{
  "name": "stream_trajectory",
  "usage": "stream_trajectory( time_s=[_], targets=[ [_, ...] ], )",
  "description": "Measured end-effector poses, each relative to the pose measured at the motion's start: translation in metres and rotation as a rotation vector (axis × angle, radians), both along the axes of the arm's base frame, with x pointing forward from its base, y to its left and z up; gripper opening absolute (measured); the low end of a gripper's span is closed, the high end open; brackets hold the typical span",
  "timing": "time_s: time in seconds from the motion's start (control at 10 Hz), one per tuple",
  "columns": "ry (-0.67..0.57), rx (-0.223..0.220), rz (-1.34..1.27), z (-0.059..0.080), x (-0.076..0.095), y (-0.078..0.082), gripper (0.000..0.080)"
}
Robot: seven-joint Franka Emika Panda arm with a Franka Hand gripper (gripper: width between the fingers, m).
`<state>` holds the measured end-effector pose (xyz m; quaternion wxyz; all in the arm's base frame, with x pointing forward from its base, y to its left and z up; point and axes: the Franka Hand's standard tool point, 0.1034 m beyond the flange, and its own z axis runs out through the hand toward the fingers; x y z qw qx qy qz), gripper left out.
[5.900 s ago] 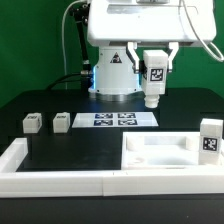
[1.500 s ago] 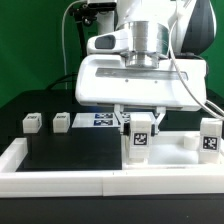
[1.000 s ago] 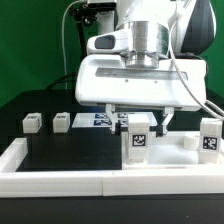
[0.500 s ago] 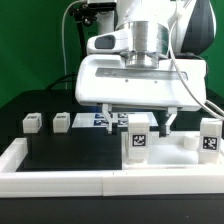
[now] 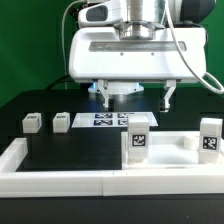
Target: Assemble square table
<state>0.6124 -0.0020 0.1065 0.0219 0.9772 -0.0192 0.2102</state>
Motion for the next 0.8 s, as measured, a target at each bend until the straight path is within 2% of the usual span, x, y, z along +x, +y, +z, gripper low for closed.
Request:
stream_trajectory(
  time_s=[0.1, 0.3, 0.5, 0.8],
  targets=[
    [0.087, 0.028, 0.001, -0.007, -0.006, 0.005, 0.0649],
    [0.255, 0.070, 0.004, -0.010, -0.004, 0.005, 0.0649],
    [0.377, 0.081, 0.013, -0.011, 0.005, -0.001, 0.0649],
    [0.561, 0.098, 0.024, -0.015, 0.003, -0.007, 0.0649]
  ],
)
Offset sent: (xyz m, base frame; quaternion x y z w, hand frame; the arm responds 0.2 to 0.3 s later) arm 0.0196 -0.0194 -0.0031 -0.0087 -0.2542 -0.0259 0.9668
